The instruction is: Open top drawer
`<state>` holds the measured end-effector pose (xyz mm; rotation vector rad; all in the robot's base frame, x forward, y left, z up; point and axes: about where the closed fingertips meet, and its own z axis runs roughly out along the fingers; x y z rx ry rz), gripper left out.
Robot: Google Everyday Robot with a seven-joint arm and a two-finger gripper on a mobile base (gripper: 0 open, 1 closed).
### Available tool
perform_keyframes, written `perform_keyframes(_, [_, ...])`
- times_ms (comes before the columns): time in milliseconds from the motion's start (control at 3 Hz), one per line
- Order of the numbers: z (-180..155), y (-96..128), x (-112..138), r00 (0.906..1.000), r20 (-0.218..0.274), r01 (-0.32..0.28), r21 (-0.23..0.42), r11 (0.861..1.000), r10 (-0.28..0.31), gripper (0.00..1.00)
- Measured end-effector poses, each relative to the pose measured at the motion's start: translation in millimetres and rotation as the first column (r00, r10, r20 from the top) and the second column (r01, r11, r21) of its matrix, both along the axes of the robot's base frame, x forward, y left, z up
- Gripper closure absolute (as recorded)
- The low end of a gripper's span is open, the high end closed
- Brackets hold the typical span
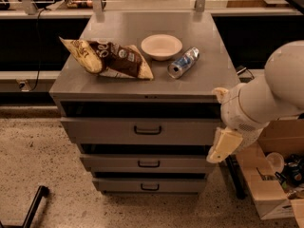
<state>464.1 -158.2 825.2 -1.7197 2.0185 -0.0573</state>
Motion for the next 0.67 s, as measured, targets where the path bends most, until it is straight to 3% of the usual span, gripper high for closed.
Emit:
perform_keyframes(333, [-12.7, 13.7, 5.6, 0.9916, 0.095, -0.09, 0.027, 0.996, 0.087, 0.0])
perform_keyframes(667, [-12.4, 15.8, 6.4, 0.9782, 0.129, -0.163, -0.013, 0.987, 0.163, 0.0])
